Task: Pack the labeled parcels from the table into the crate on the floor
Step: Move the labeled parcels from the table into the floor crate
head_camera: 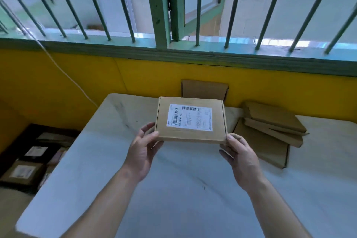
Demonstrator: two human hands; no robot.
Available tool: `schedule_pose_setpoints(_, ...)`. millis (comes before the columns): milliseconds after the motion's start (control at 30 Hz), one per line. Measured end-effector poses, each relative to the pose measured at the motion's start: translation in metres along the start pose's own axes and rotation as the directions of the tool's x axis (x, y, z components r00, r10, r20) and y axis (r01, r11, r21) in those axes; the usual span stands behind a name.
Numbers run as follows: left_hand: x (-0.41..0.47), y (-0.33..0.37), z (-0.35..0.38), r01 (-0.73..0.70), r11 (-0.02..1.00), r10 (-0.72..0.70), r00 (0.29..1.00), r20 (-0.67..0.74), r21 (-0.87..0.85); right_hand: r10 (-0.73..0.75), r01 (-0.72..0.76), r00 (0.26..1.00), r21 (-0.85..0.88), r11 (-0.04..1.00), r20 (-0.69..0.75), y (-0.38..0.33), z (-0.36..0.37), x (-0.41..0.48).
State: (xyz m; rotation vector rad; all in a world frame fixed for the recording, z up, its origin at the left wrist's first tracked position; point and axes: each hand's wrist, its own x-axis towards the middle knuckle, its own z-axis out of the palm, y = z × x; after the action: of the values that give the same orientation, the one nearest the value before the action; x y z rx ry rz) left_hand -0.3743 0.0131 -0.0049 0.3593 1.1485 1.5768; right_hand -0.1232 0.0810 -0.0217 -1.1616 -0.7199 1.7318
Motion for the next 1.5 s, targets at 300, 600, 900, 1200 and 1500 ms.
schedule_pose_setpoints(300, -0.051, 0.050, -0.020, -0.104, 0.969, 0.173, 0.934, 0.312, -0.224, -0.263, 0.214, 0.913, 0.184, 0.959, 0.311, -0.024, 0.036, -0.050)
schedule_pose_setpoints(600, -0.062, 0.070, -0.033, -0.125, 0.953, 0.242, 0.865, 0.440, -0.277, -0.377, 0.277, 0.837, 0.287, 0.917, 0.397, -0.023, 0.058, -0.067)
schedule_pose_setpoints(900, -0.069, 0.070, -0.064, -0.151, 0.956, 0.210, 0.952, 0.224, -0.253, -0.247, 0.168, 0.856, 0.207, 0.964, 0.455, 0.002, 0.075, -0.046)
schedule_pose_setpoints(1200, -0.100, 0.056, -0.170, -0.166, 0.984, 0.180, 0.924, -0.338, 0.070, 0.102, -0.006, 0.865, -0.193, 0.981, 0.491, 0.083, 0.152, -0.021)
schedule_pose_setpoints(1500, -0.143, 0.084, -0.308, -0.235, 0.970, 0.216, 0.734, -0.644, 0.057, 0.308, -0.020, 0.747, -0.443, 0.896, 0.589, 0.188, 0.291, -0.035)
